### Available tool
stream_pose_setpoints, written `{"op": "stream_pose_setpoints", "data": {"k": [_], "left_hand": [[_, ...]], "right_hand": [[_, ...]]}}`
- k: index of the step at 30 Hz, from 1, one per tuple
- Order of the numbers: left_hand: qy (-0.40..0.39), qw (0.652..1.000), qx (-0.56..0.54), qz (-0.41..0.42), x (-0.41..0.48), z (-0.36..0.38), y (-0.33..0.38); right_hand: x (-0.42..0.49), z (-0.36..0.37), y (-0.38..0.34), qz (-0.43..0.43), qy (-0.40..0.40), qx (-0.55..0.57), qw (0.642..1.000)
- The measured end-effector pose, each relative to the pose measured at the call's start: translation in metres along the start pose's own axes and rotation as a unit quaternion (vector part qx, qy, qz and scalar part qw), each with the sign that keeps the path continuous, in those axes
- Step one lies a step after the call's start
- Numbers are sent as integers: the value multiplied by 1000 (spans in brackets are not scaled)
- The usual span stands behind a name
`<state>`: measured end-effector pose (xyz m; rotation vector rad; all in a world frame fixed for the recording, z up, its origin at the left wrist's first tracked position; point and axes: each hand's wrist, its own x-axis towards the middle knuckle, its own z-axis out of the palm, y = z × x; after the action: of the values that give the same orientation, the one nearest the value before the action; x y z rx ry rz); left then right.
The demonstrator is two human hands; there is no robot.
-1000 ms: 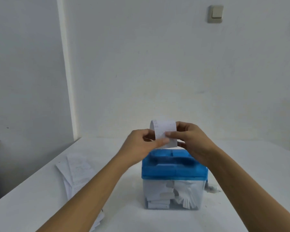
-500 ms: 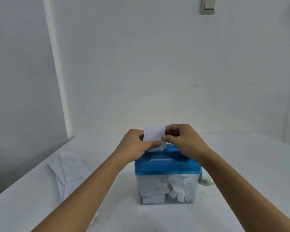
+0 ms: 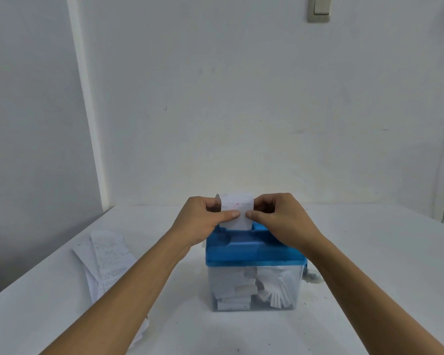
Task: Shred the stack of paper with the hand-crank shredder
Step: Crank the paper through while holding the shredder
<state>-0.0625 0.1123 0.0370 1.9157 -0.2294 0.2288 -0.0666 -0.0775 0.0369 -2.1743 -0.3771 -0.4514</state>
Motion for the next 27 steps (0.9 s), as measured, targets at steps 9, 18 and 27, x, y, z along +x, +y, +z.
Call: {"op": "stream_pose_setpoints", "data": {"k": [9,18,27], "left_hand": [[-32,994,101,40,1,7,4],[-22,985,146,93,-4,12,-1],[-27,982,172,79,-14,3,-9]], "right_hand": [[-5,2,-2,-28,25,16,999],[-3,4,0,-19,55,-20,998],[-4,4,-1,2,19,-64,998]]}}
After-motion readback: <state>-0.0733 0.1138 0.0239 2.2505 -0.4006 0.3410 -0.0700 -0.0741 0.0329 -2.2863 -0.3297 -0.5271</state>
